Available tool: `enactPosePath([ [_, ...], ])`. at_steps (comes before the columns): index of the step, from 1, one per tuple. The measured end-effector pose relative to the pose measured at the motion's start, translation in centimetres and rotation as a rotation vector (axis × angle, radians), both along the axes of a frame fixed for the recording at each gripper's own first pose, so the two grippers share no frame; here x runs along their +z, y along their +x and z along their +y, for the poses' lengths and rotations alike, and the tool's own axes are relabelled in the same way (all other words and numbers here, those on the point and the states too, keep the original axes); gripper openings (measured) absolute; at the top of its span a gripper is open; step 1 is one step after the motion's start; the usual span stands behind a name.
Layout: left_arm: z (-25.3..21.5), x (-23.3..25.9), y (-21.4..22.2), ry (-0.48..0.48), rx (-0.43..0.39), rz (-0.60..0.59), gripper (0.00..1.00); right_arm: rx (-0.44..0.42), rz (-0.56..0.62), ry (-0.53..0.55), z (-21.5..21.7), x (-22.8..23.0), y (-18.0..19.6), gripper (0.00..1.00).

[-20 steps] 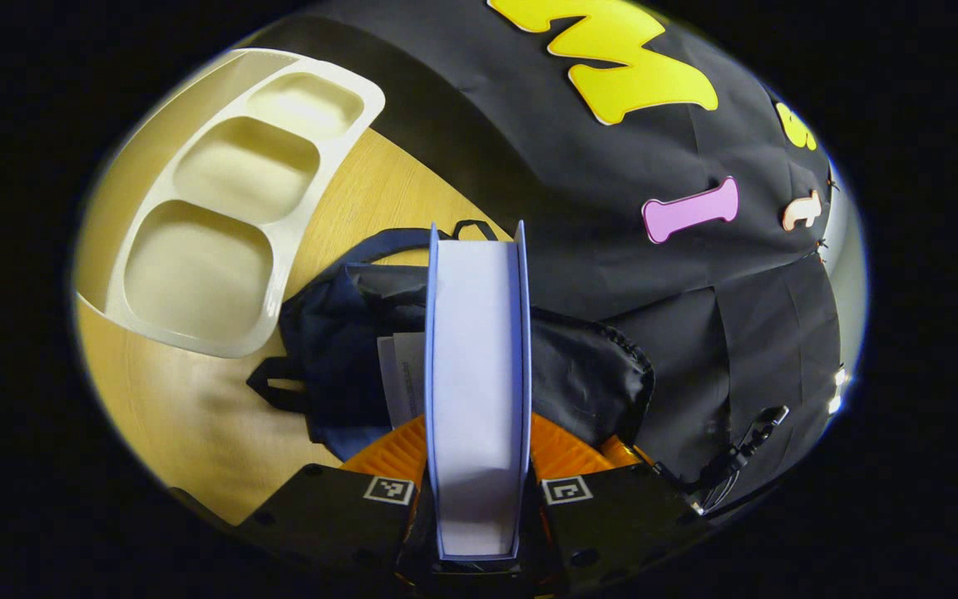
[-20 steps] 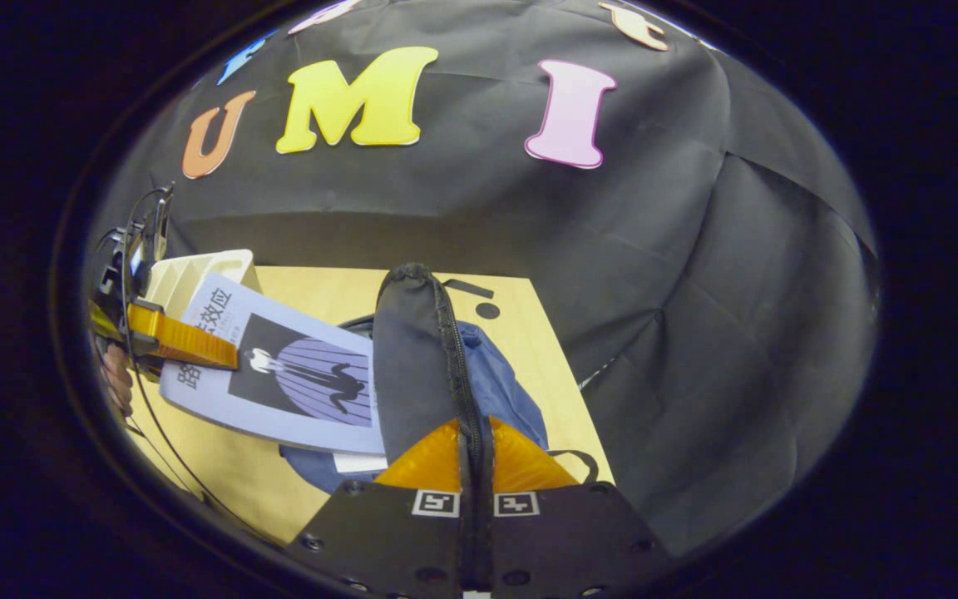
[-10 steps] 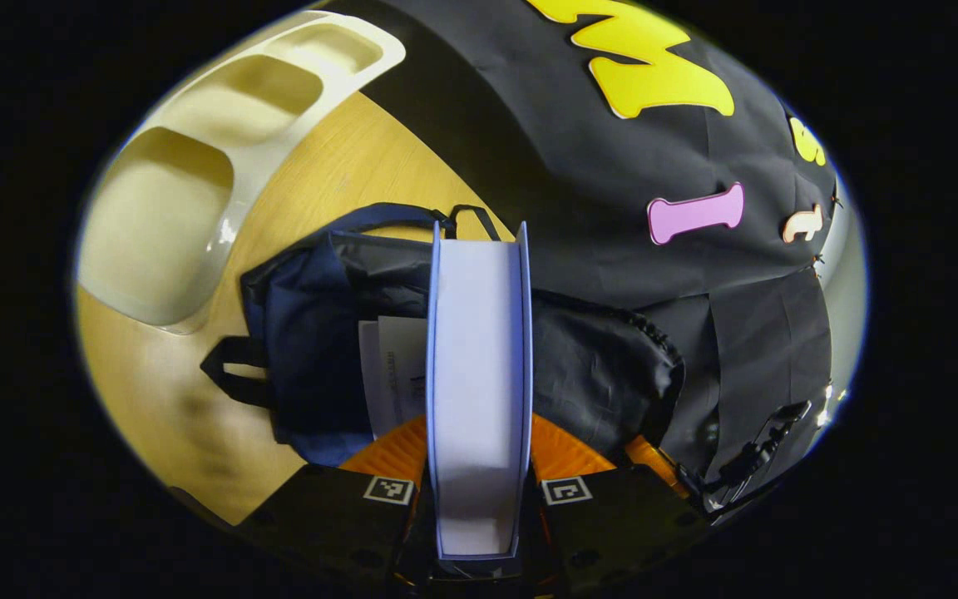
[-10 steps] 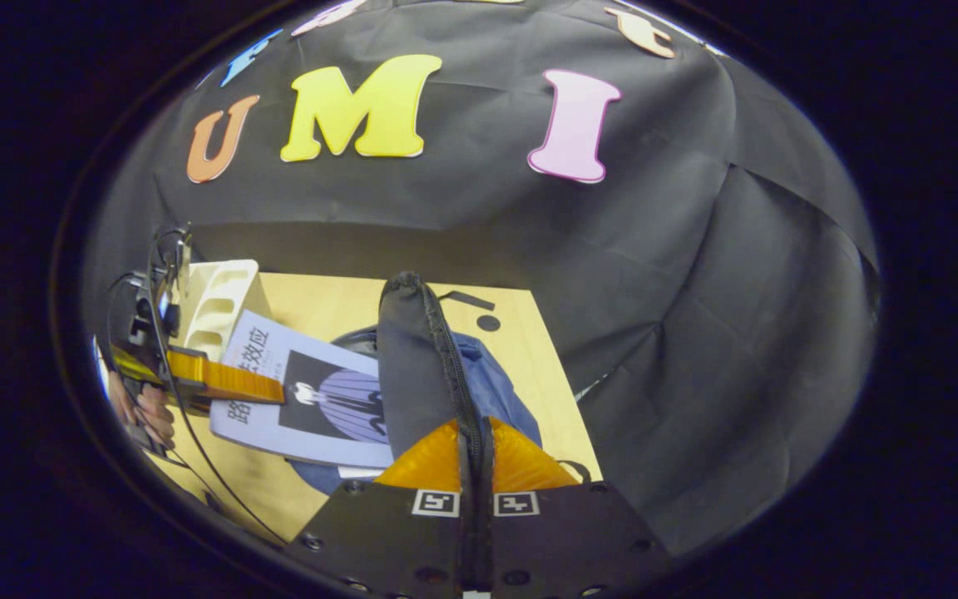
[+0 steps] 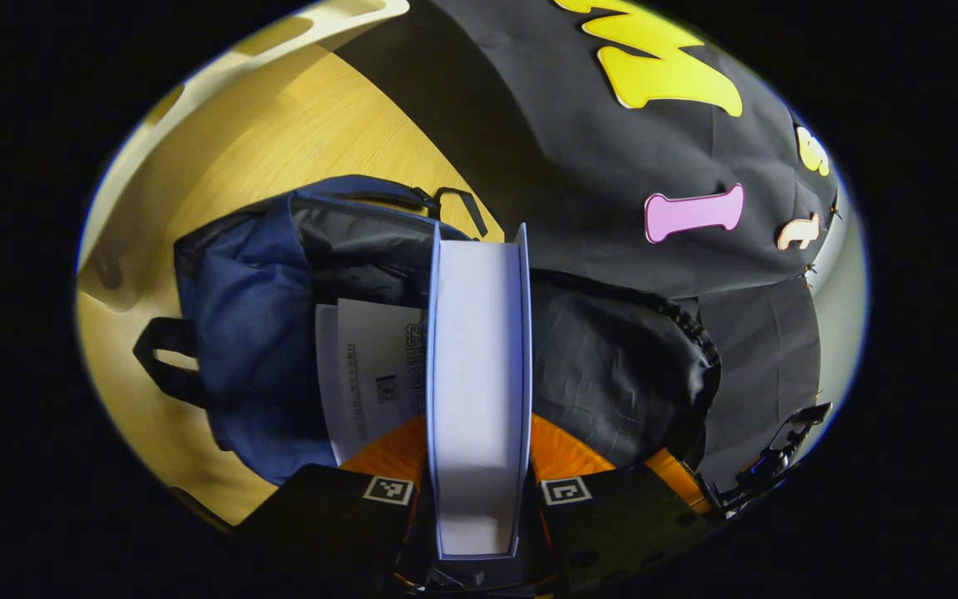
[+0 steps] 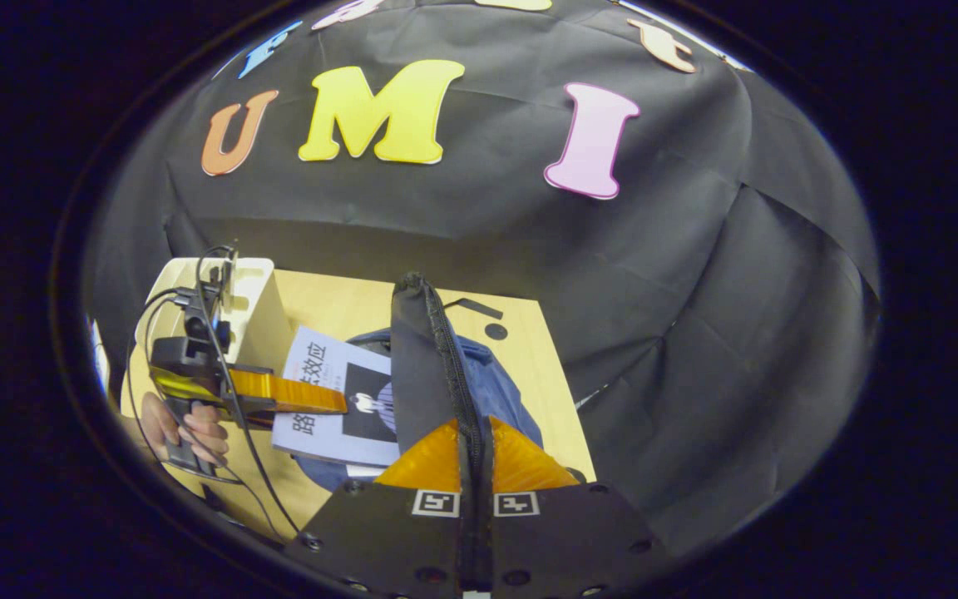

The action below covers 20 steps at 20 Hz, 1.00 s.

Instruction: Open the schoolbag, grab two books from the bookshelf and put them into the schoolbag.

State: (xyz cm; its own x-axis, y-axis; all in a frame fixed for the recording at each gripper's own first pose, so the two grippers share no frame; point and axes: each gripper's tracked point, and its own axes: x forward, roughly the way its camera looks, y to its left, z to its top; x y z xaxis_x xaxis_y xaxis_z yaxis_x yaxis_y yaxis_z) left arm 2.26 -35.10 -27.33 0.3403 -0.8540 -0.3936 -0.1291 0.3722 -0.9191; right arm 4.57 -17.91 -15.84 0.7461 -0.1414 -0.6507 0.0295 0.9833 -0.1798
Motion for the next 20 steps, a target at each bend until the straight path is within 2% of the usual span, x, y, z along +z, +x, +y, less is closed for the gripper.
enactPosePath([
  [11,-3.7,-2.1,0.6,-0.101,0.032,0.035,0.43,0.007,0.012,0.005,0.1,-0.6,0.6,0.0],
  [12,-4.0,-2.4,0.6,-0.109,0.031,0.041,0.4,0.009,0.012,0.004,0.1,-0.6,0.6,0.0],
  [13,-4.1,-2.6,0.4,-0.115,0.03,0.049,0.43,0.01,0.012,0.005,0.1,-0.8,0.6,0.0],
  [17,-4.7,-3.9,0.2,-0.134,0.037,0.094,0.46,0.01,0.017,0.011,0.3,-1.1,0.7,0.0],
  [18,-4.9,-3.9,0.2,-0.14,0.039,0.102,0.49,0.01,0.016,0.011,0.3,-1.2,0.6,0.0],
  [20,-4.8,-4.2,0.1,-0.142,0.036,0.124,0.48,0.007,0.015,0.014,0.3,-1.4,0.7,0.0],
])
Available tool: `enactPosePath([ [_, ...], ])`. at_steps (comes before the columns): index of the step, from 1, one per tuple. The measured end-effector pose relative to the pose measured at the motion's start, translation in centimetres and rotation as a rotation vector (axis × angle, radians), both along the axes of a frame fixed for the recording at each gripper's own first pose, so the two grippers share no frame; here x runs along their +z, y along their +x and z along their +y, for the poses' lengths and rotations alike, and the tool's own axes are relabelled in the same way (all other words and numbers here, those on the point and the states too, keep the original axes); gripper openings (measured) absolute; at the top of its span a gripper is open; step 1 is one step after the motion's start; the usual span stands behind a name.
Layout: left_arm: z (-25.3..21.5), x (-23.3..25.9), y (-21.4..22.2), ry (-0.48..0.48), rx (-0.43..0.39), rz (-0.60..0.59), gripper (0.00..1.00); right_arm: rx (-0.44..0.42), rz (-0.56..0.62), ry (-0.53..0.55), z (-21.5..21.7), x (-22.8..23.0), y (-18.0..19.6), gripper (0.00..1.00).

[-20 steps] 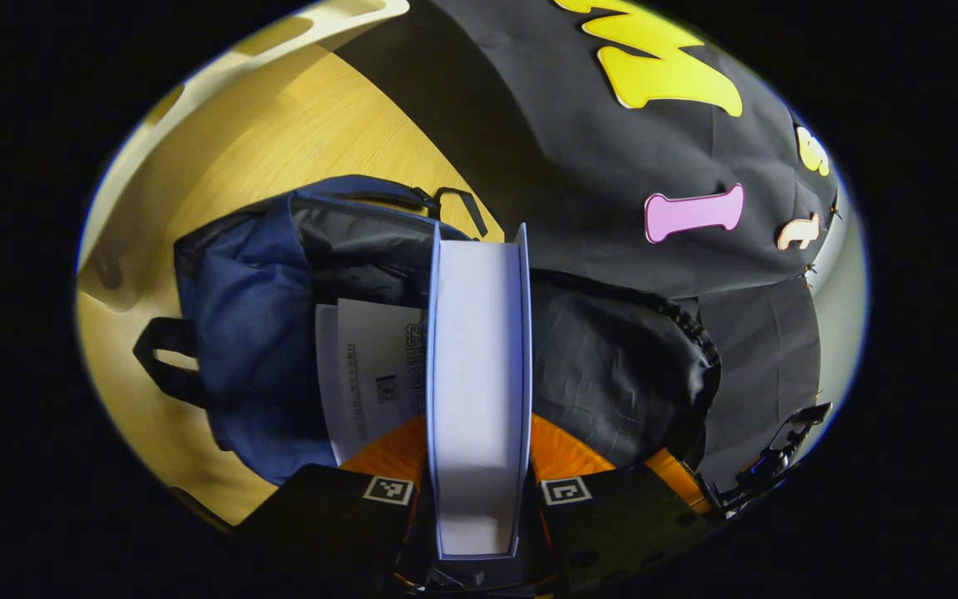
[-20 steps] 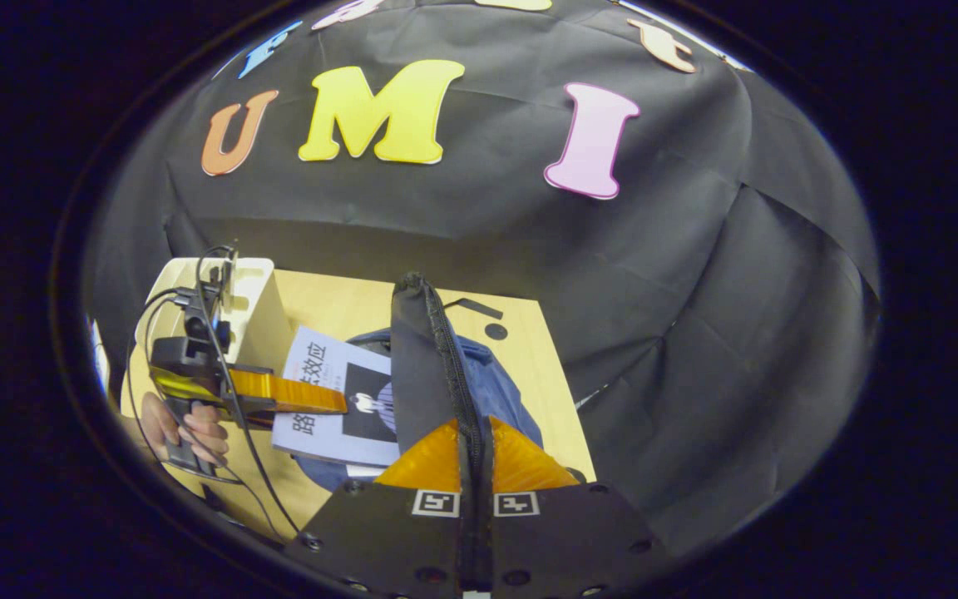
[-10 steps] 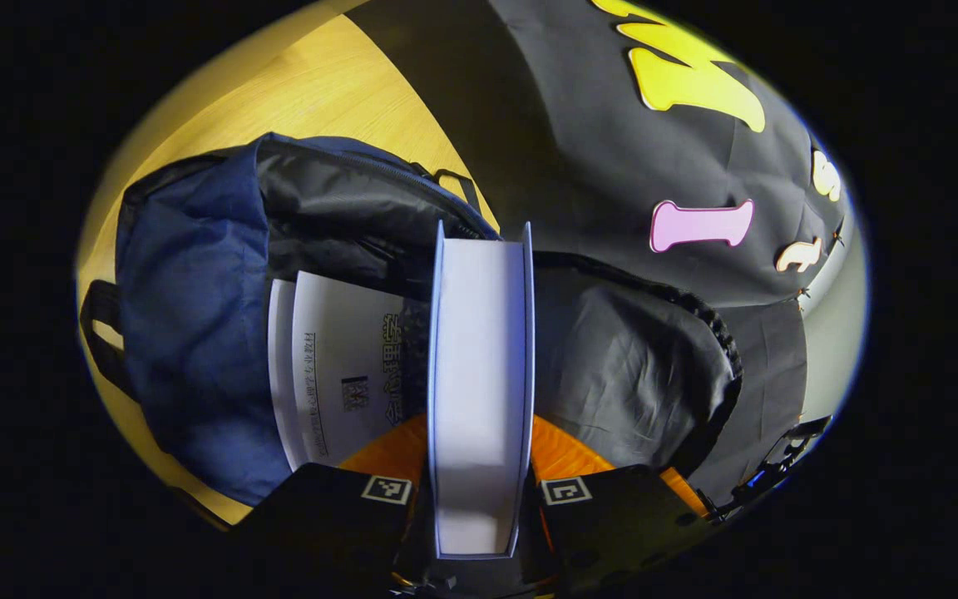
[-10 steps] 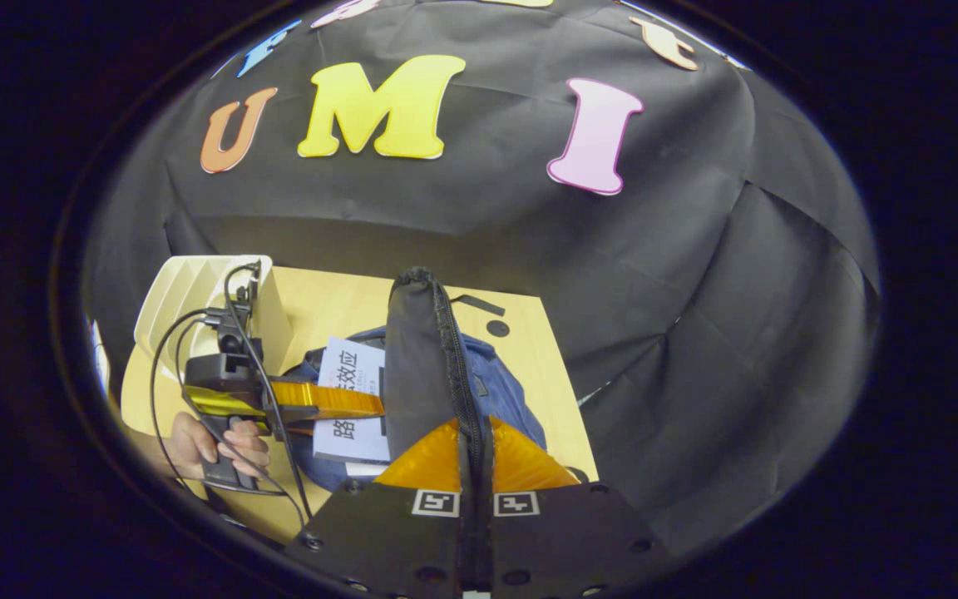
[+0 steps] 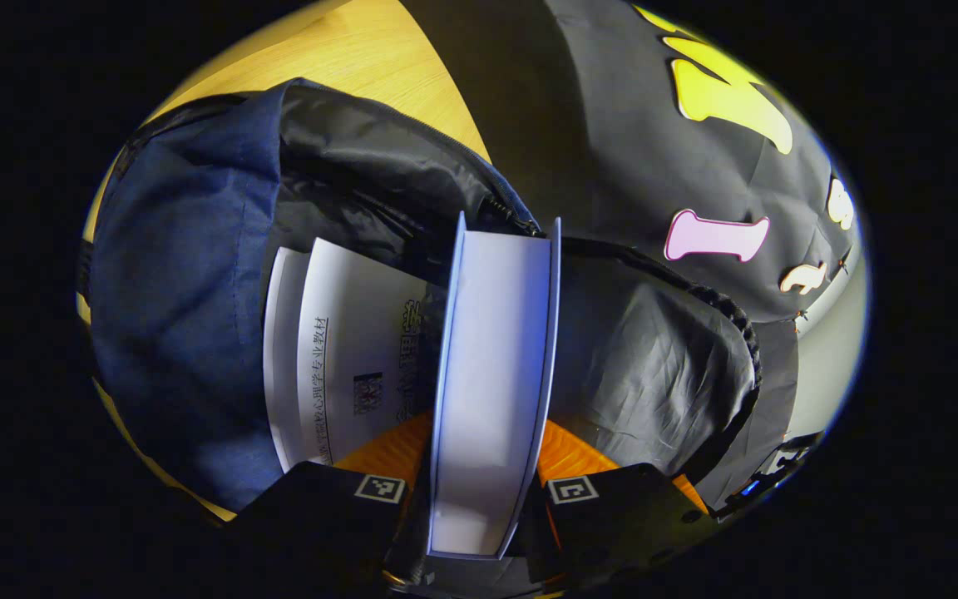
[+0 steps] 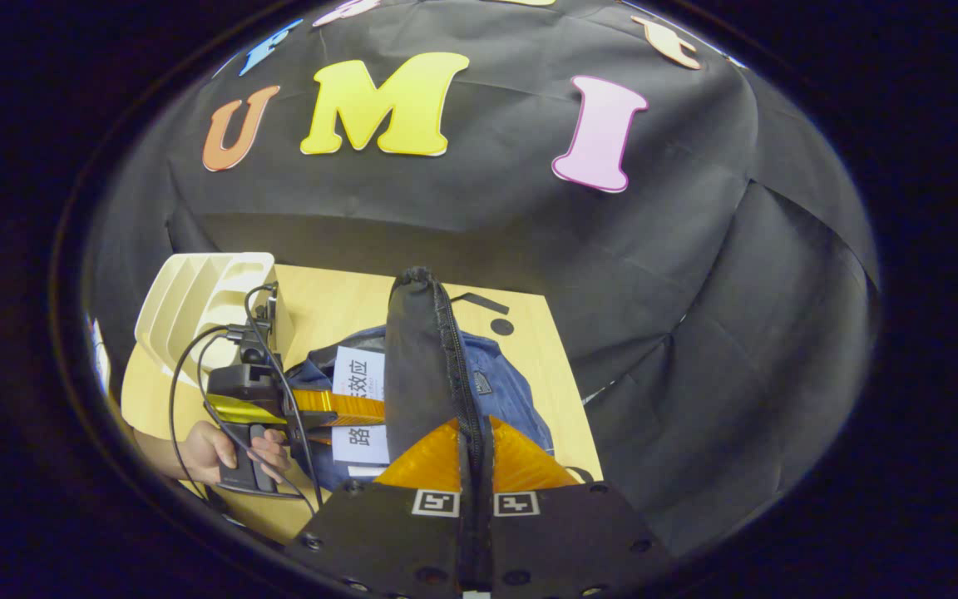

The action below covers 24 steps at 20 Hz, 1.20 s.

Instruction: Open the schoolbag, grab two books from the bookshelf and put them into the schoolbag.

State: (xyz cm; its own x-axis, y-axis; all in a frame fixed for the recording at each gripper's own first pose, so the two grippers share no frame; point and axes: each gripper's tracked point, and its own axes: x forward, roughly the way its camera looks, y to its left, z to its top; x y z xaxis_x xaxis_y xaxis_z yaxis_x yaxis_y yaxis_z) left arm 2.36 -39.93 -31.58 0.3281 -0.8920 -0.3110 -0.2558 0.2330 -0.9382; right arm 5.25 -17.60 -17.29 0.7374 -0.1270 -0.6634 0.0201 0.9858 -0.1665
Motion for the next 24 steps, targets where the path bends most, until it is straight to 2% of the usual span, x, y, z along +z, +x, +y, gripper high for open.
enactPosePath([
  [3,0.0,-0.8,-0.4,0.019,-0.017,0.044,0.55,-0.002,0.0,0.007,0.2,-0.1,0.0,0.0],
  [4,-0.1,-1.2,-0.5,0.03,-0.032,0.065,0.51,-0.003,-0.003,0.011,0.2,-0.2,0.0,0.0],
  [5,-0.1,-1.5,-0.7,0.04,-0.047,0.075,0.64,-0.005,-0.003,0.013,0.3,-0.2,0.0,0.0],
  [9,0.6,-2.1,-1.6,0.127,-0.105,0.14,0.81,-0.019,-0.006,0.027,0.1,-0.6,0.1,0.0],
  [10,0.9,-2.3,-2.0,0.165,-0.124,0.148,0.81,-0.02,-0.008,0.029,0.1,-0.8,0.2,0.03],
  [11,1.3,-2.3,-2.3,0.198,-0.145,0.156,0.81,-0.019,-0.009,0.033,0.3,-0.7,0.2,0.0],
  [14,2.8,-1.9,-3.3,0.307,-0.195,0.173,0.83,-0.015,-0.011,0.042,0.6,-0.9,0.1,0.03],
  [15,3.5,-1.5,-3.6,0.338,-0.206,0.172,0.83,-0.014,-0.012,0.045,0.8,-1.0,0.0,0.0],
  [16,4.3,-1.3,-3.9,0.368,-0.217,0.17,0.89,-0.011,-0.013,0.048,0.9,-1.1,0.0,0.0],
  [17,5.1,-1.0,-4.2,0.401,-0.227,0.161,0.82,-0.011,-0.014,0.052,1.0,-1.3,0.1,0.0],
  [21,8.5,0.5,-4.9,0.531,-0.286,0.109,0.83,-0.013,-0.016,0.075,1.6,-1.8,-0.3,0.0],
  [24,11.2,2.2,-4.9,0.631,-0.316,0.025,0.83,-0.009,-0.031,0.091,2.4,-1.6,-0.5,0.0],
])
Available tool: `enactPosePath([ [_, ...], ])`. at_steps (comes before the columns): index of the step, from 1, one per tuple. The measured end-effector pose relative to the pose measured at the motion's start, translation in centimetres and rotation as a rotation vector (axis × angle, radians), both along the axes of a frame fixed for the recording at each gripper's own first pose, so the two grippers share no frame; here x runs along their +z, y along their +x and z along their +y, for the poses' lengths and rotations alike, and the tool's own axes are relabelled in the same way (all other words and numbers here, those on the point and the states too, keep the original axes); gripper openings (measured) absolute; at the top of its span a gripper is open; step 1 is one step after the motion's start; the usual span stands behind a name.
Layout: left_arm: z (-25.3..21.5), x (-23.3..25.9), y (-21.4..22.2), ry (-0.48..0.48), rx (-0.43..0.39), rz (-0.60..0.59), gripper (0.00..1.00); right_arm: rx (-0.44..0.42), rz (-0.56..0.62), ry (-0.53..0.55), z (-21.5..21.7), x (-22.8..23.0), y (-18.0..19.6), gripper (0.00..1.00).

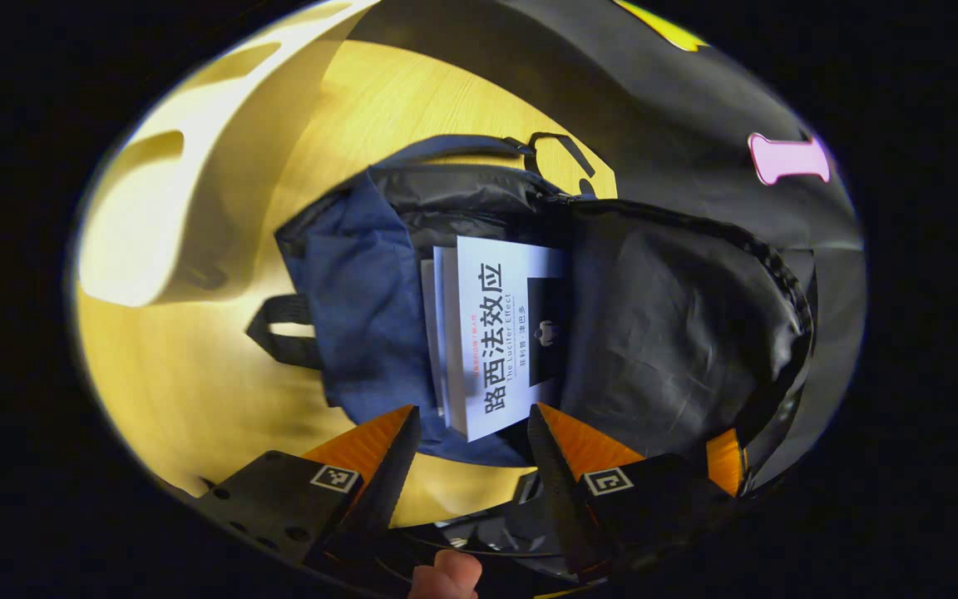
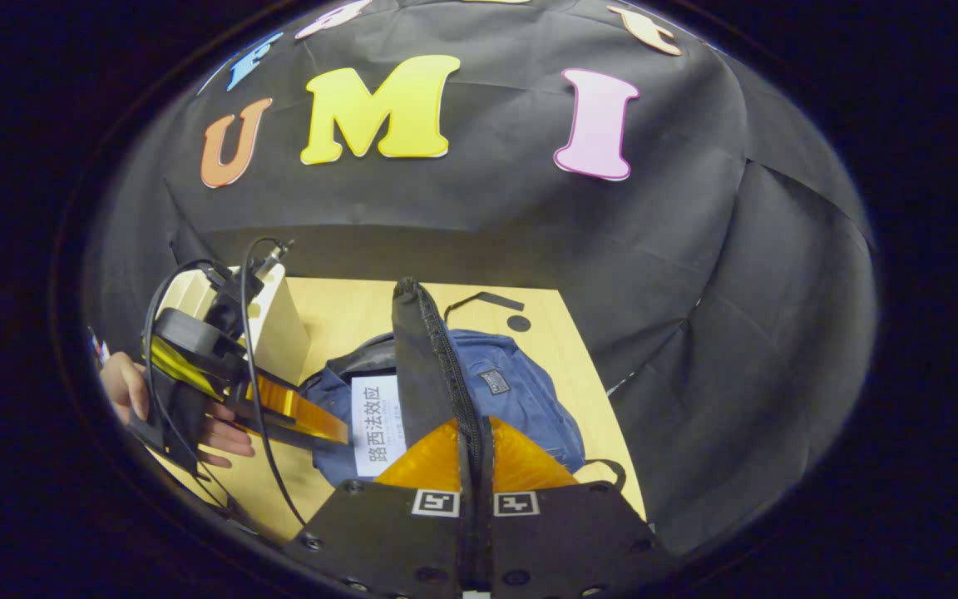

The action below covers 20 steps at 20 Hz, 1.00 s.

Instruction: Open the schoolbag, grab two books from the bookshelf and put them into the schoolbag.

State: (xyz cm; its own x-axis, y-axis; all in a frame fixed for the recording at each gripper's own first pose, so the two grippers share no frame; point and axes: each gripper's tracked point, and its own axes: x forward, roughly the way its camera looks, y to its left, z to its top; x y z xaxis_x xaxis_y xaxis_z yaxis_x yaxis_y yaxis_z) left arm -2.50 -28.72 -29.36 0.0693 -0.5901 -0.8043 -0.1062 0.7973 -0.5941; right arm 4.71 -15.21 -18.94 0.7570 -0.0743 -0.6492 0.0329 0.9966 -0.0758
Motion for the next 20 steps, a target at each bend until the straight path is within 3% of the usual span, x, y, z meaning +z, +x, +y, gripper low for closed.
enactPosePath([
  [4,4.0,2.7,0.8,0.138,-0.092,-0.185,0.83,0.017,-0.017,0.039,1.7,-0.1,-0.4,0.0],
  [7,6.2,5.5,1.7,0.205,-0.098,-0.315,0.83,0.023,-0.021,0.073,3.2,-0.5,-0.8,0.0],
  [10,8.9,8.8,3.2,0.268,-0.047,-0.46,0.82,0.044,-0.015,0.084,5.1,-1.0,-1.3,0.0],
  [15,15.4,15.9,7.0,0.374,0.11,-0.735,0.82,0.079,-0.009,0.086,7.8,-1.6,-2.0,0.05],
  [16,17.0,17.3,7.7,0.392,0.143,-0.787,0.82,0.079,-0.004,0.096,8.2,-1.8,-2.1,0.11],
  [18,18.8,19.8,9.3,0.413,0.186,-0.865,0.88,0.088,0.0,0.102,9.1,-2.1,-2.2,0.13],
  [19,20.2,20.8,9.8,0.429,0.201,-0.898,0.99,0.095,0.001,0.107,9.7,-2.1,-2.2,0.19],
  [20,21.1,21.4,9.6,0.445,0.209,-0.922,0.99,0.104,0.001,0.117,10.4,-2.1,-2.3,0.29],
])
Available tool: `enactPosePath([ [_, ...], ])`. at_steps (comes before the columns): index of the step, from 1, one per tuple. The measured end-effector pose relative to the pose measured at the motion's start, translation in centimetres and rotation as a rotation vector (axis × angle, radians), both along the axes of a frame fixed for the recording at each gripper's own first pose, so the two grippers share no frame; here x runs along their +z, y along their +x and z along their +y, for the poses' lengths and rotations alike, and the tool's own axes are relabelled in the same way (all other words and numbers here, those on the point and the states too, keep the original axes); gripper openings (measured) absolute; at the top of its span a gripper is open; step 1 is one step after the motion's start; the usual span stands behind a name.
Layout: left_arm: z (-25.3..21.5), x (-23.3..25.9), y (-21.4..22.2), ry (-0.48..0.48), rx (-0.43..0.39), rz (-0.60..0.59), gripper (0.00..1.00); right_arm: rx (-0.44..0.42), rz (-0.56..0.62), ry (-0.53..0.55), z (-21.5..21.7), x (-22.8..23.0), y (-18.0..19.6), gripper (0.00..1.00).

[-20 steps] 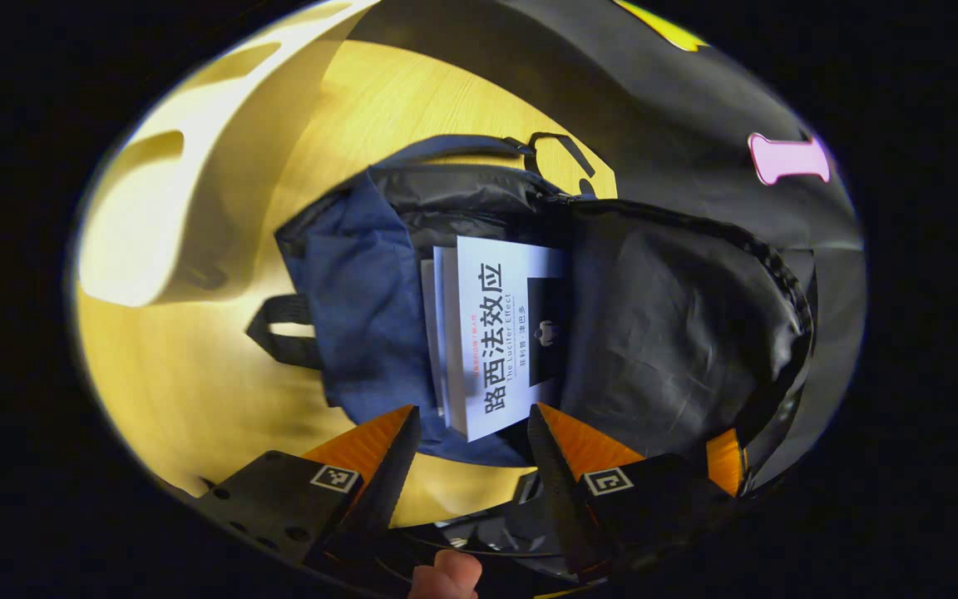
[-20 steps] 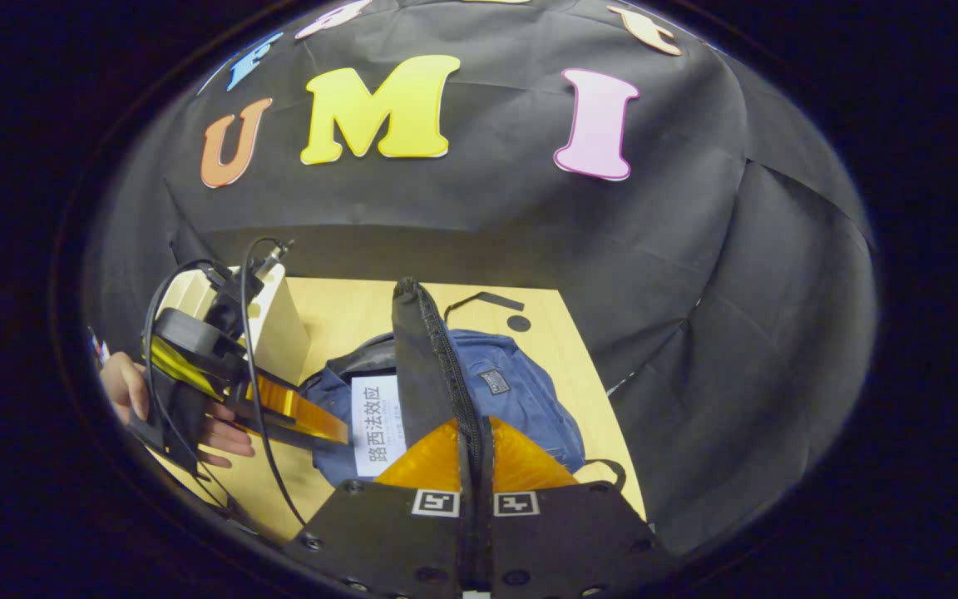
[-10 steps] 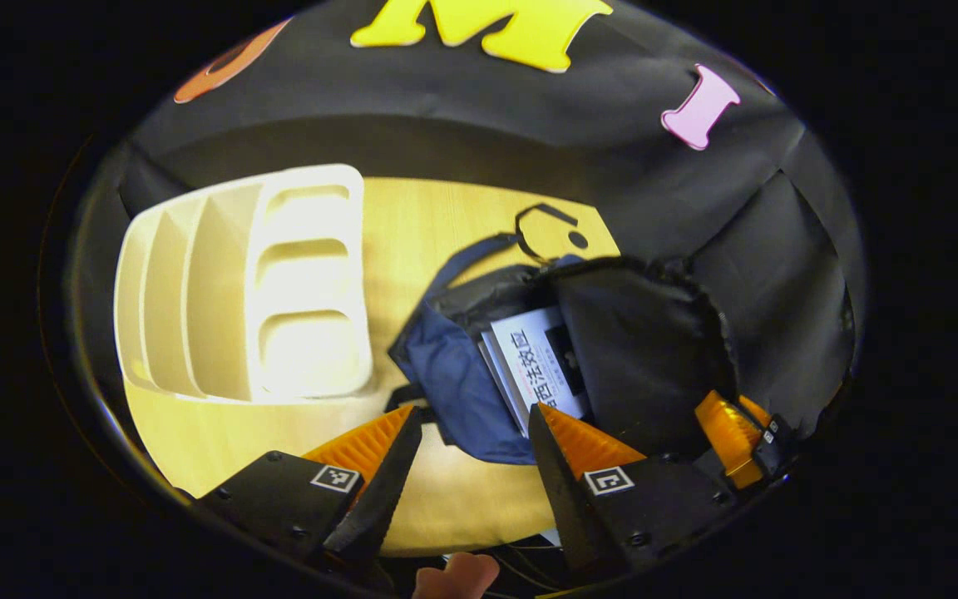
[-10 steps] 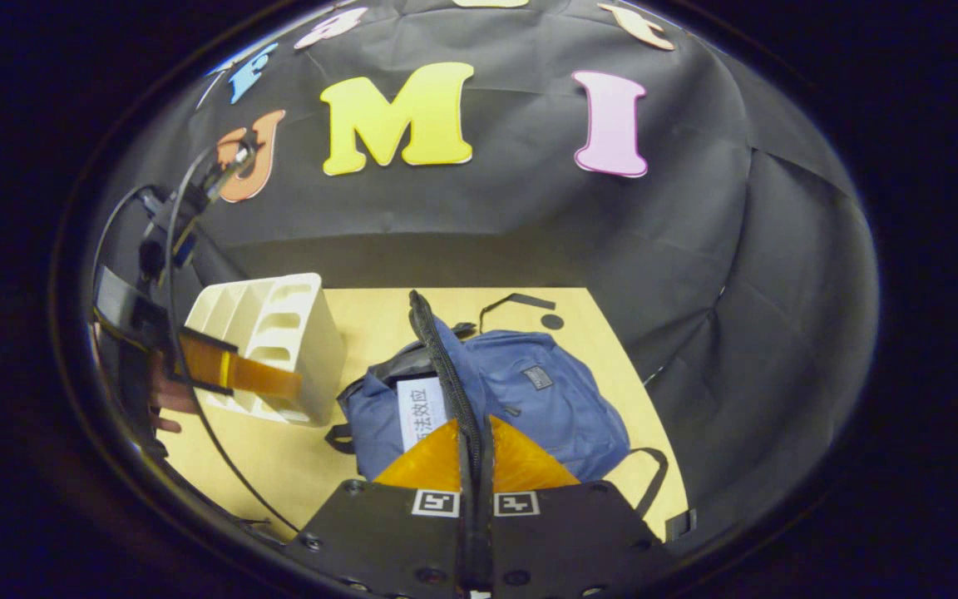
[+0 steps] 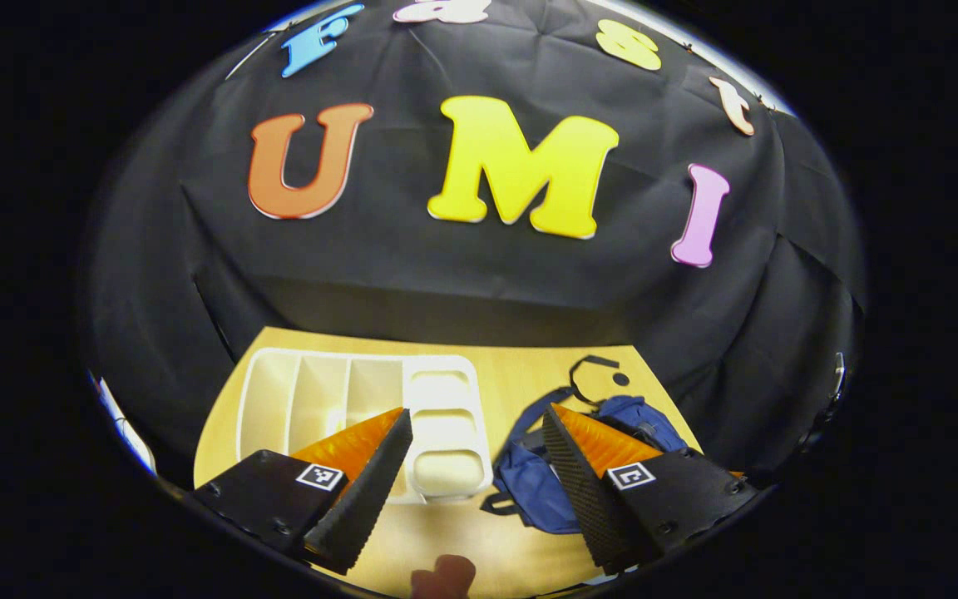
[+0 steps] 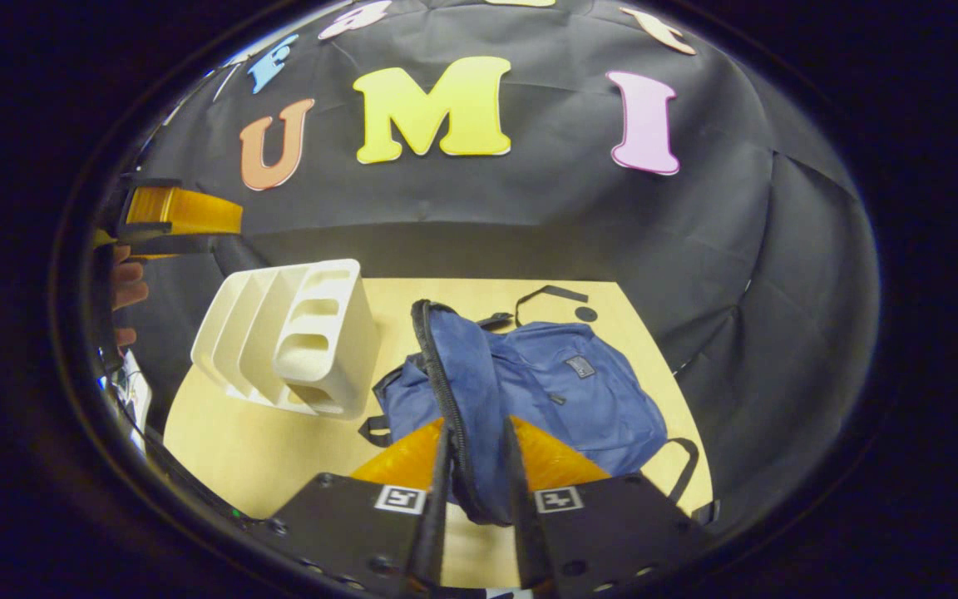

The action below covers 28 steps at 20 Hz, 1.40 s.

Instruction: Open the schoolbag, grab two books from the bookshelf and put them into the schoolbag.

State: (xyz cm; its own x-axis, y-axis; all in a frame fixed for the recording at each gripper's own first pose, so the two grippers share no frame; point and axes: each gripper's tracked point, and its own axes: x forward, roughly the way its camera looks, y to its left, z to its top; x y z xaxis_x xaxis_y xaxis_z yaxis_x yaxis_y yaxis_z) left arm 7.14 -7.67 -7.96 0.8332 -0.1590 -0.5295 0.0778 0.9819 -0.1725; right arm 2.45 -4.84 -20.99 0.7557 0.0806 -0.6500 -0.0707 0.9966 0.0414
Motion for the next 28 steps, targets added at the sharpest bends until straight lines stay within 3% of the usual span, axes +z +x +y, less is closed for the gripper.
enactPosePath([
  [2,2.0,0.5,-0.2,0.032,0.02,-0.034,0.99,0.018,-0.005,0.008,1.1,0.1,0.0,0.48],
  [6,3.8,1.4,-0.7,0.019,0.051,-0.06,0.98,0.059,-0.023,0.036,3.5,0.6,0.1,0.72],
  [14,8.7,5.0,-0.2,0.065,0.135,-0.193,0.98,0.06,-0.176,0.047,5.8,5.5,3.0,0.97],
  [21,10.6,11.1,0.5,0.1,0.155,-0.361,0.98,0.026,-0.502,0.044,7.0,16.6,7.0,0.96],
  [23,10.4,13.0,0.3,0.11,0.151,-0.41,1.0,0.018,-0.578,0.036,7.2,19.6,7.3,0.96],
  [24,10.3,13.7,0.5,0.108,0.149,-0.428,0.94,0.014,-0.616,0.042,7.6,21.1,7.4,0.96],
  [28,9.6,14.4,-0.2,0.123,0.136,-0.446,0.98,-0.018,-0.724,0.027,8.0,25.4,7.2,0.97],
])
